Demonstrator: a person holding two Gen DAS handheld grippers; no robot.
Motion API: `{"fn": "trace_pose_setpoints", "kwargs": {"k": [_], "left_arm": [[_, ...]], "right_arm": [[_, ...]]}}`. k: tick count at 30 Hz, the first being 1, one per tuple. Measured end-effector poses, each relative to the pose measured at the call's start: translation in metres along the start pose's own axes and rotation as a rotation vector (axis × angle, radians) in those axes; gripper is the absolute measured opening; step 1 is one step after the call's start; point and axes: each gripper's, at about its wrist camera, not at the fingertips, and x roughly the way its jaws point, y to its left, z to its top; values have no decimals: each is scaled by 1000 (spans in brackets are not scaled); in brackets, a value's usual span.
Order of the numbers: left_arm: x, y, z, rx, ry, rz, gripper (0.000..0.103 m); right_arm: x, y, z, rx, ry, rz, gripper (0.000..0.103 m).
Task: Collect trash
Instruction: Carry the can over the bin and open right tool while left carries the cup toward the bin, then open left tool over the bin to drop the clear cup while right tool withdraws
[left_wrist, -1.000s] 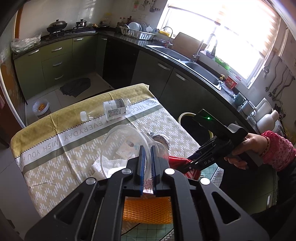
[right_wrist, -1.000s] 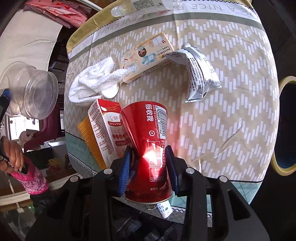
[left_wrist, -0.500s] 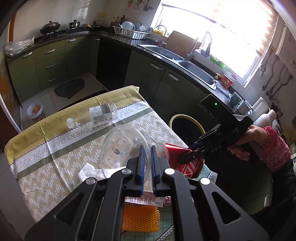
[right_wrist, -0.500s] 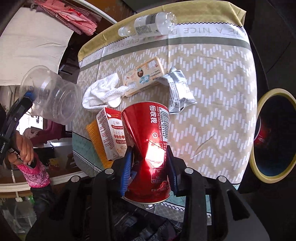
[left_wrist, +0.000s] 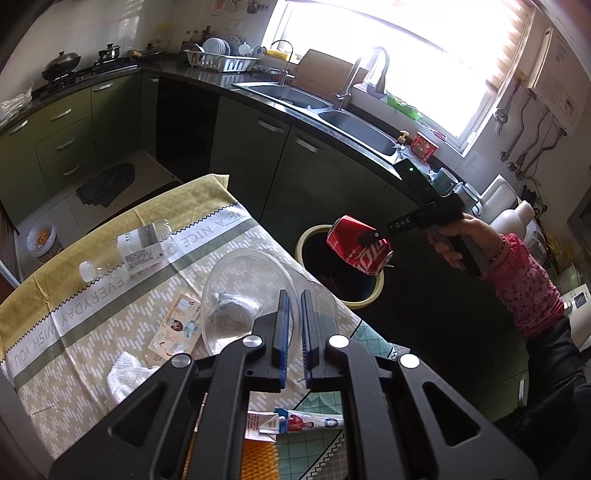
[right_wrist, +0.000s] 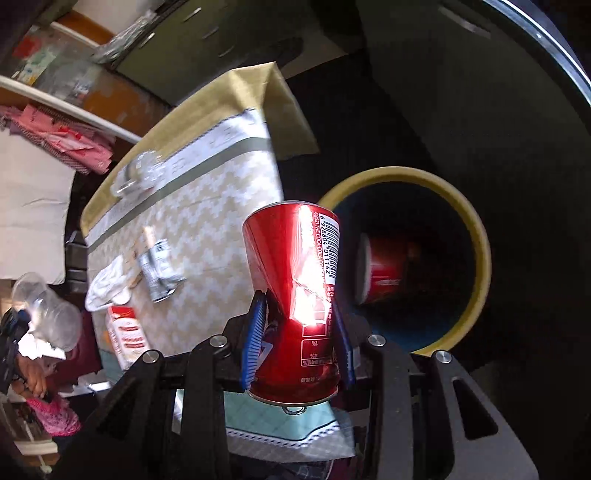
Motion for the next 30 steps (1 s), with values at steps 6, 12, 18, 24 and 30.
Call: {"fn": "trace_pose_setpoints", "kwargs": {"k": [6,12,18,24,30], "left_arm": [[24,-25,12,36,40,-20,6],[53,-54,25,84,90,-34,6],[99,-92,43,152,147,-80,6],[177,-136,64,229,235,-117,6],[266,-164,79,249,321,-100,6]], "right_arm": [[43,-57,17,40,16,-100,35],[49,-77,21,41,-4,-98,37],[-2,-88,-14,42,-102,-15,43],[-51,-117,-75,65,-197,12,43],[-74,-149,-126,109,-213,26,43]]}}
